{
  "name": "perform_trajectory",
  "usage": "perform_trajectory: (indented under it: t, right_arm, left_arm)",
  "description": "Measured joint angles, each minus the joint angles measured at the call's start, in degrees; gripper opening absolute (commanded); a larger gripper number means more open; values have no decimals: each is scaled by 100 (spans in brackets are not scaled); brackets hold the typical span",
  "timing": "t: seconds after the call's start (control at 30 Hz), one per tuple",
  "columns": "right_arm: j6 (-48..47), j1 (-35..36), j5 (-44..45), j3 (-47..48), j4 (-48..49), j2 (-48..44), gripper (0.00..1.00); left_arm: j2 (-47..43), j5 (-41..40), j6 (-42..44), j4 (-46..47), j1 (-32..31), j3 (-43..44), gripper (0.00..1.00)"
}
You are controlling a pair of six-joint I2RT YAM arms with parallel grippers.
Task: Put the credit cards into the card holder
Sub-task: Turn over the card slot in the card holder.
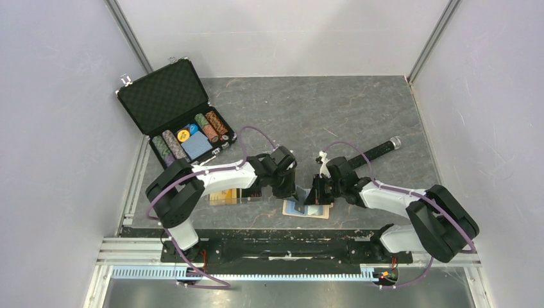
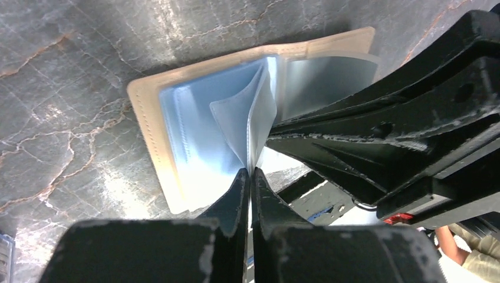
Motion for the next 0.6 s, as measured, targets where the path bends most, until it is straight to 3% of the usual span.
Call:
perform_trajectory:
  t: [0.27,0.33,0.5,0.6]
  right_arm:
    - [-192,7,201,203,-566,-181,8]
    - [-251,9,302,269,-732,-197,7]
    - [-424,11,494,450,-1174,-197,7]
    - [-498,11,592,555,-1373,-225,7]
  left_arm:
    - [-2,-487,190,-1071,-33,562,6]
    - [-2,-577,203,-1241,-33,634,11]
    - [-2,-667,280,-1541,-48,723,37]
    - [2,-706,289,-1672,-98,831,41]
